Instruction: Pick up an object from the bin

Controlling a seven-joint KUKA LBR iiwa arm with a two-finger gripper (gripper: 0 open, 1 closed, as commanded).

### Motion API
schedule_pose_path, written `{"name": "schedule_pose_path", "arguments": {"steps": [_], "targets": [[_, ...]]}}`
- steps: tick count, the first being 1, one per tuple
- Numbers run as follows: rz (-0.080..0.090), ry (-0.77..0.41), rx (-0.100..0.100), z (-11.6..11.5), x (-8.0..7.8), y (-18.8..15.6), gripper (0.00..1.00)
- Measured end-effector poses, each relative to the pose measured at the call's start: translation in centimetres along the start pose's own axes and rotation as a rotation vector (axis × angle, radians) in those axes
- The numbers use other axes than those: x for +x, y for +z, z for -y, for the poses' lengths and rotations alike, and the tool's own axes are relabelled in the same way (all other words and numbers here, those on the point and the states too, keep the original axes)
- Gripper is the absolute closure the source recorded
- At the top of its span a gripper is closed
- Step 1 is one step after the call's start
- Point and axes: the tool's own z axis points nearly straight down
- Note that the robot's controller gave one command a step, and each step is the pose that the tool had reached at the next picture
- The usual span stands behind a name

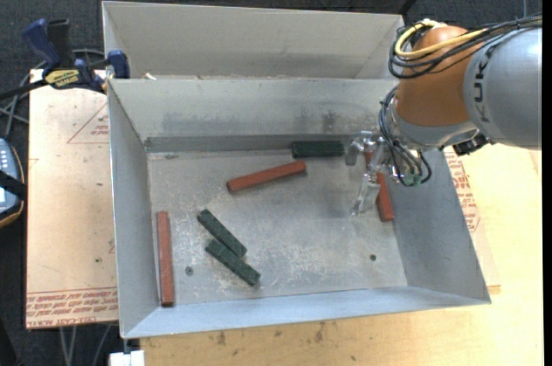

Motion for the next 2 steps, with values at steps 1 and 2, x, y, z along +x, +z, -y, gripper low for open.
{"name": "schedule_pose_path", "arguments": {"steps": [1, 2], "targets": [[0.003, -0.002, 0.002, 0.8, -0.5, -0.7, 0.00], [0.005, 0.042, 0.007, 0.4, -0.2, -3.1, 0.00]]}}
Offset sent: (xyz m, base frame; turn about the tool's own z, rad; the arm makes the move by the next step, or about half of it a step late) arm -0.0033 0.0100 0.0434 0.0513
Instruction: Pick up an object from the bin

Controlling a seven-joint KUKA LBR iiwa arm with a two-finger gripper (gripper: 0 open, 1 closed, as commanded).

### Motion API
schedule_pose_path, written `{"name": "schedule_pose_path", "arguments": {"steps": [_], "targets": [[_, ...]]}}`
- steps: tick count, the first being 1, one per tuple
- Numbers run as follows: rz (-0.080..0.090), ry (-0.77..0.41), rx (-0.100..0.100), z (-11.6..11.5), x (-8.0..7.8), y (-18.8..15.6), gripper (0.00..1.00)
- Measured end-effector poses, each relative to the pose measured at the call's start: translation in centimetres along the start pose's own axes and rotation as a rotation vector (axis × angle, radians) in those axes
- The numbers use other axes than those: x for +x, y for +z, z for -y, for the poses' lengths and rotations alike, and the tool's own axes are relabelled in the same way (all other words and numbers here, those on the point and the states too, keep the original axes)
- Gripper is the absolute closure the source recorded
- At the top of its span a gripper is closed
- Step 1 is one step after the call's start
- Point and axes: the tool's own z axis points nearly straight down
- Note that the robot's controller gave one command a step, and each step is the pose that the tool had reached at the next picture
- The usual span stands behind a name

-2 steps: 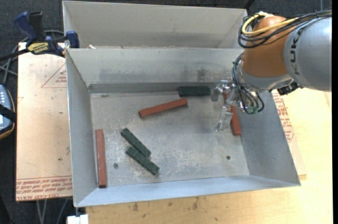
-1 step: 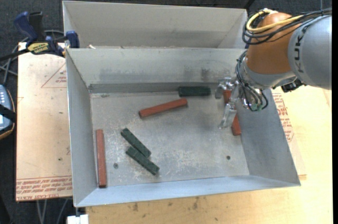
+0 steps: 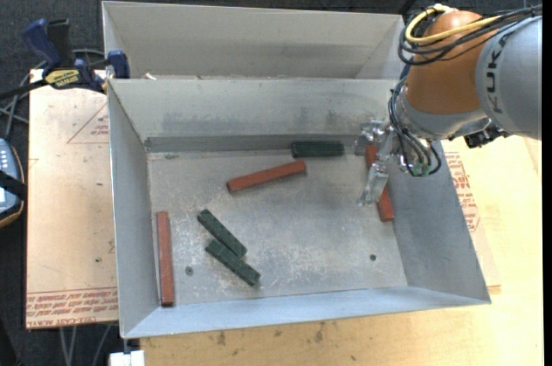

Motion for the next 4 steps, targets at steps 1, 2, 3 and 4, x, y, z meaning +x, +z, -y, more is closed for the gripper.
{"name": "schedule_pose_path", "arguments": {"steps": [1, 2, 3, 4], "targets": [[0.006, 0.012, -0.005, 0.6, -2.5, 0.1, 0.00], [0.003, 0.000, -0.001, 4.9, -2.5, -0.6, 0.00], [0.005, 0.036, -0.002, 0.3, -1.7, 4.9, 0.00], [0.000, 0.043, -0.003, -0.9, -1.3, 6.3, 0.00]]}}
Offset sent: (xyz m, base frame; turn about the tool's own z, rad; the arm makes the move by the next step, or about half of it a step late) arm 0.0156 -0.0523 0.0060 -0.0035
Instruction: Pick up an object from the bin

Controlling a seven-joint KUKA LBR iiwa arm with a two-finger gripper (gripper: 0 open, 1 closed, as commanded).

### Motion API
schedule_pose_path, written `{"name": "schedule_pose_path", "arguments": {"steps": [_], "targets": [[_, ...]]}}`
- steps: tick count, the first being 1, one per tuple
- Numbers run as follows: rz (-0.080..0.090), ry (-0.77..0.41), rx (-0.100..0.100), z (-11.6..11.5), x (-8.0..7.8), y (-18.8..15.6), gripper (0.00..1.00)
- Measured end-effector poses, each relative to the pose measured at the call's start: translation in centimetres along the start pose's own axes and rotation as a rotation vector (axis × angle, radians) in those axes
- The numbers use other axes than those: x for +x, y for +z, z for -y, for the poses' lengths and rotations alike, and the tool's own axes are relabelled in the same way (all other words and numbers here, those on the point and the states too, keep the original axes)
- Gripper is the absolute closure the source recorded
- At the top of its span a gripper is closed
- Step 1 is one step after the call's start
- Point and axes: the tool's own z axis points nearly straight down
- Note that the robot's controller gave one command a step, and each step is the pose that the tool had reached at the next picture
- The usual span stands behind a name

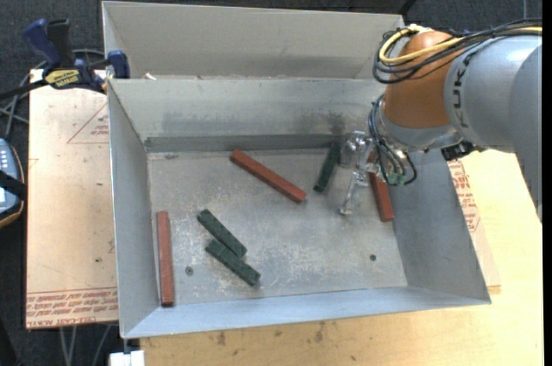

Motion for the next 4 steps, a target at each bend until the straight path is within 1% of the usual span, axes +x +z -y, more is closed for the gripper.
{"name": "schedule_pose_path", "arguments": {"steps": [1, 2, 3, 4], "targets": [[-0.005, -0.061, -0.001, 0.9, -0.1, -1.5, 0.00], [0.008, -0.139, 0.003, 2.4, -0.6, -4.8, 0.00], [0.003, -0.110, 0.002, -2.7, -0.4, -2.4, 0.00], [-0.001, -0.151, -0.002, -6.4, 0.6, -1.5, 0.00]]}}
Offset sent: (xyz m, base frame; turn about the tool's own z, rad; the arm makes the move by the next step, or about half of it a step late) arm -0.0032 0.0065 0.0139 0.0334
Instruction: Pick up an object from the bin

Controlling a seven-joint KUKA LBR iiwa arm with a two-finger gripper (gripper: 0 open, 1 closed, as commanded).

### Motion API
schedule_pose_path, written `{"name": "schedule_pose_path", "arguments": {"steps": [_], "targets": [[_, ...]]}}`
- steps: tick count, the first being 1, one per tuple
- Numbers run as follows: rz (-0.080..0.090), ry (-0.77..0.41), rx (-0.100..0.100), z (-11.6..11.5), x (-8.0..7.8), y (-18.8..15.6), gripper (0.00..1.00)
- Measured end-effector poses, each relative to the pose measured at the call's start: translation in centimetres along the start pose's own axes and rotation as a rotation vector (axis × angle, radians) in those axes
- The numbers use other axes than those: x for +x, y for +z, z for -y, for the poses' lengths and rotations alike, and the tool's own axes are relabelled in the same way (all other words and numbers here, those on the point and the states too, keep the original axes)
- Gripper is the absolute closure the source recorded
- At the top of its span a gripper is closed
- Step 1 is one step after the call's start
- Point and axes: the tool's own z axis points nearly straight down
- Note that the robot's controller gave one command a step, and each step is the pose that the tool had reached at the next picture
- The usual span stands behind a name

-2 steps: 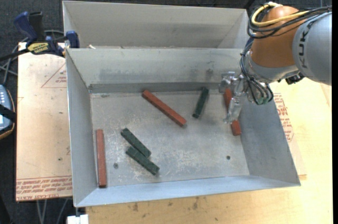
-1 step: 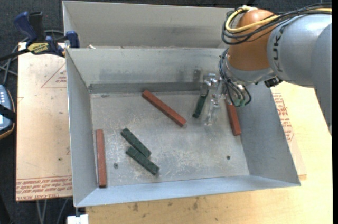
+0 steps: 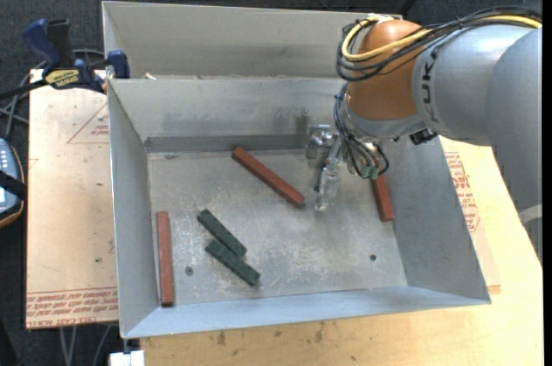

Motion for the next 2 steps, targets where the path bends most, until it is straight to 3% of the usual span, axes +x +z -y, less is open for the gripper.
{"name": "schedule_pose_path", "arguments": {"steps": [1, 2], "targets": [[0.002, -0.187, 0.003, -0.2, -0.2, 0.6, 0.00], [0.004, -0.272, 0.003, 1.3, -1.3, 1.4, 1.00]]}}
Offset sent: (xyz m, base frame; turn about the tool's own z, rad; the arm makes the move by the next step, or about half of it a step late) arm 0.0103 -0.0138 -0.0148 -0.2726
